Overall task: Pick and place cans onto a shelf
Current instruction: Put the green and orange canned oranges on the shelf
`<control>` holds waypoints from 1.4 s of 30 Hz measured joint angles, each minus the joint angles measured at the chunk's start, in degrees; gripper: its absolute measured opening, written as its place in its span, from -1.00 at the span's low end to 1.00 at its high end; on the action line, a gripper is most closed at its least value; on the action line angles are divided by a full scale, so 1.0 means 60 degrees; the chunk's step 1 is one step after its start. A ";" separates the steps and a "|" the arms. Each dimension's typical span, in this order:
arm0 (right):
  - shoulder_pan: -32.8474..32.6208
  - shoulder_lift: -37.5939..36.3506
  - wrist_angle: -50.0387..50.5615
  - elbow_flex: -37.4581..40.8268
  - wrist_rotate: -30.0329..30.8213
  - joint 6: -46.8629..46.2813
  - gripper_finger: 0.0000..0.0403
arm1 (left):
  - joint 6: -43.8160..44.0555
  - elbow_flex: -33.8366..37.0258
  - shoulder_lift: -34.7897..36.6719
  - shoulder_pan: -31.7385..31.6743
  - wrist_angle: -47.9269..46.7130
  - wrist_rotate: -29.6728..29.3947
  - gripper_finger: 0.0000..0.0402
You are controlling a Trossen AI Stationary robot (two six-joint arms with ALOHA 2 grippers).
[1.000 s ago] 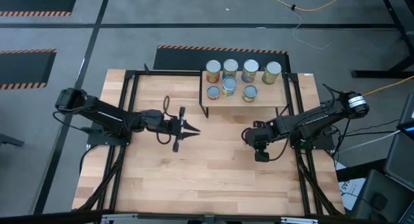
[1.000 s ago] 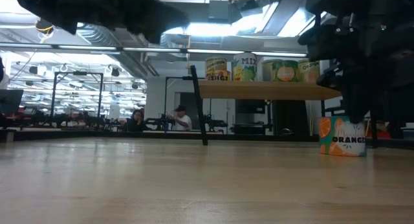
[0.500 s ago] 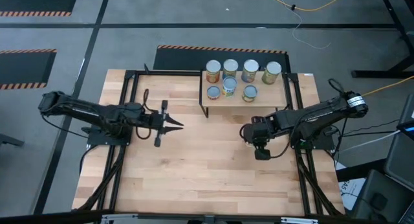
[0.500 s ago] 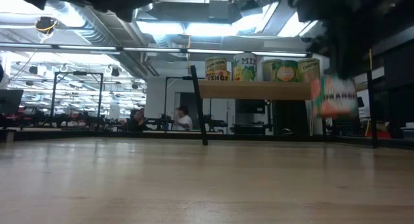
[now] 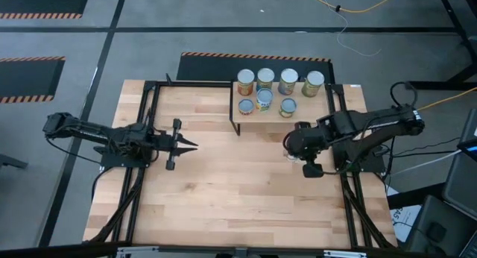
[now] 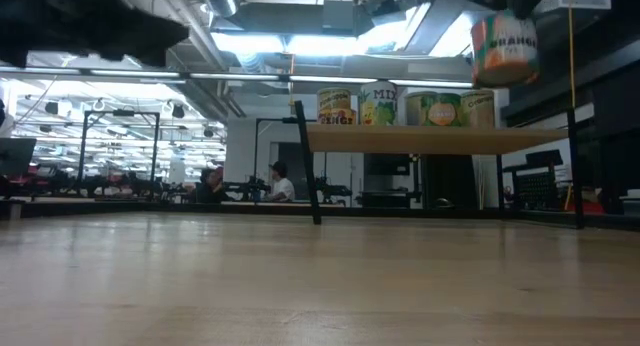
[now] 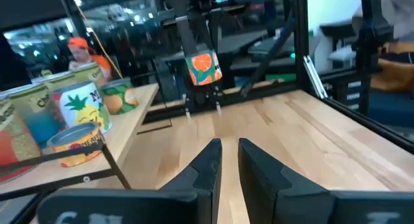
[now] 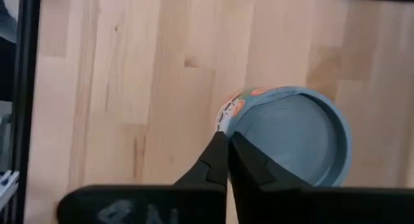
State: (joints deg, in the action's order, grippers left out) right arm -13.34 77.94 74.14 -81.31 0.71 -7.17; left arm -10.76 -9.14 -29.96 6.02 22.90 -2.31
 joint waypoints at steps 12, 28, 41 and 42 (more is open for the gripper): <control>-0.0002 -0.0817 0.1304 -0.0595 0.1016 -0.0254 -0.99 | -0.0299 0.1445 0.2735 -0.0004 -0.0198 -0.0366 -0.78; 0.1329 -0.2578 0.1939 -0.0595 0.2469 0.0314 -0.99 | -0.0742 0.1442 0.4971 -0.0018 -0.1771 -0.0485 -0.78; 0.3656 -0.2646 0.1975 -0.0595 0.2091 0.2613 -0.99 | -0.0565 0.1442 0.4970 -0.0018 -0.1948 -0.0452 -0.78; 0.3811 -0.2645 0.1972 -0.0595 0.2012 0.2736 -0.99 | -0.0565 0.1442 0.4970 -0.0018 -0.1973 -0.0452 -0.78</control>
State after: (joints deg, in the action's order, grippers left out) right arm 9.52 62.07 85.97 -84.88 12.78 9.24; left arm -14.15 -0.49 -0.14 5.91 11.06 -5.02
